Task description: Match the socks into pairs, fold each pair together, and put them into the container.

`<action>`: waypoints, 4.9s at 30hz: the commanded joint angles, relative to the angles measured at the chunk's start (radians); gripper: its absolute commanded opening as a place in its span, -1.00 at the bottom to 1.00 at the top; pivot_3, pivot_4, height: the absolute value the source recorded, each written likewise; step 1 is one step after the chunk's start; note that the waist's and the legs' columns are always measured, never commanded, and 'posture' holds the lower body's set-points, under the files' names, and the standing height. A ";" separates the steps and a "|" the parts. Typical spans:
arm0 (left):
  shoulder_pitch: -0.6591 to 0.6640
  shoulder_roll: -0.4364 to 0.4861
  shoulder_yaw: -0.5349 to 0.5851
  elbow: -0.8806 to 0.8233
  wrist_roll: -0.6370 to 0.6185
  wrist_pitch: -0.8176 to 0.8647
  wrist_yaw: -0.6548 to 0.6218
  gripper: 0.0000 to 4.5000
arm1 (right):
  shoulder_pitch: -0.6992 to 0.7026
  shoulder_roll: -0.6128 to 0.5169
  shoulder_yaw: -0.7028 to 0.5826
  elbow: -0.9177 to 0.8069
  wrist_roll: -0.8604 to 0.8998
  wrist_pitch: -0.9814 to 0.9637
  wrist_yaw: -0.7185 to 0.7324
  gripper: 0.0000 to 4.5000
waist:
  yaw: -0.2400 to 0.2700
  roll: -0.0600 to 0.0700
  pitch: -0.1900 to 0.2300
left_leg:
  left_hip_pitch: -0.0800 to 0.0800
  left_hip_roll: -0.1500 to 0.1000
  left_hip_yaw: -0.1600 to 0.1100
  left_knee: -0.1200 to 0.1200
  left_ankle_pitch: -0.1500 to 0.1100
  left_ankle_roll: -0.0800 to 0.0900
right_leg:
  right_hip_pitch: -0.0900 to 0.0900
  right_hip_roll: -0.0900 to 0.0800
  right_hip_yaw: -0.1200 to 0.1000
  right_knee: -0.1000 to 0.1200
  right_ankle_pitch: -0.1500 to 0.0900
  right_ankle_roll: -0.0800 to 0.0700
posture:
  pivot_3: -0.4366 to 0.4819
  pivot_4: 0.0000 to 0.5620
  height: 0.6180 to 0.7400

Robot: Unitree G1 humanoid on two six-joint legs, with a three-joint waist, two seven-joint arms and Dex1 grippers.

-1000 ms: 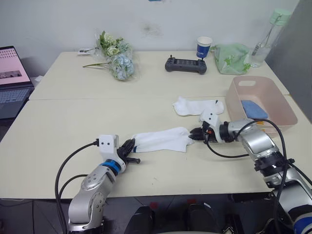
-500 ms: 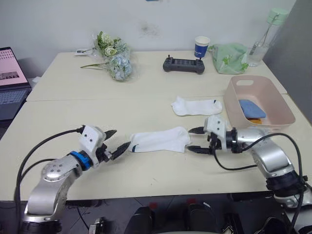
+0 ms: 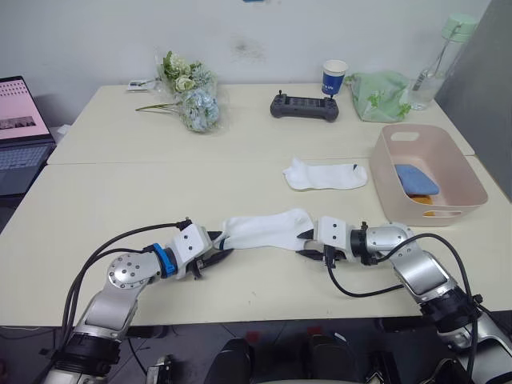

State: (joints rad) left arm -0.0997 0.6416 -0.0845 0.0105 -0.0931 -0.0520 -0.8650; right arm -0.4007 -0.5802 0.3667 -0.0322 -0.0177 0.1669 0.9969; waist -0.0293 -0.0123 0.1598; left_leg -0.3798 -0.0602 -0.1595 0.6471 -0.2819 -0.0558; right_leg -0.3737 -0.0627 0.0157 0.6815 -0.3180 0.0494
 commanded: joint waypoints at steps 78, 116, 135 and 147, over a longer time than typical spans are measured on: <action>0.142 0.057 0.020 -0.071 0.022 -0.137 -0.087 0.14 | 0.149 -0.088 -0.072 0.001 -0.023 -0.501 0.053 0.60 | 0.002 0.000 0.000 | 0.001 0.001 0.001 0.000 0.000 0.000 | 0.002 0.002 0.000 -0.001 0.000 0.000 | -0.05 -0.47 1.00; 0.144 0.351 0.106 -0.396 -0.753 0.863 -0.209 -1.00 | 0.107 -0.255 -0.071 -0.336 0.539 0.486 0.195 -0.99 | -0.001 0.001 0.001 | 0.002 0.003 0.000 -0.001 -0.003 0.005 | 0.002 0.004 -0.001 -0.001 0.000 -0.001 | -0.05 -0.47 1.00; -0.247 0.117 -0.019 -0.005 -0.414 0.738 -0.156 -1.00 | -0.176 -0.013 -0.020 0.165 0.157 0.108 0.114 -0.99 | -0.003 0.000 0.000 | -0.001 0.002 0.000 0.000 0.000 0.000 | -0.001 0.004 0.000 0.000 0.000 -0.001 | -0.05 -0.47 1.00; -0.279 0.036 0.100 0.100 -0.341 0.584 -0.064 0.12 | -0.185 0.028 -0.151 0.199 0.128 0.046 -0.014 0.09 | -0.005 0.000 0.000 | -0.002 0.002 -0.001 0.000 0.000 -0.001 | -0.003 0.004 0.000 0.000 0.000 -0.001 | -0.05 -0.47 1.00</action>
State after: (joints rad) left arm -0.3789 0.6765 -0.0442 0.1249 -0.4380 0.5714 -0.9495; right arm -0.5765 -0.5424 0.2652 0.2048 0.1012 0.2331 1.0113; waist -0.0340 -0.0119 0.1603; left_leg -0.3816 -0.0581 -0.1599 0.6474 -0.2815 -0.0565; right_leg -0.3769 -0.0591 0.0162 0.6820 -0.3182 0.0483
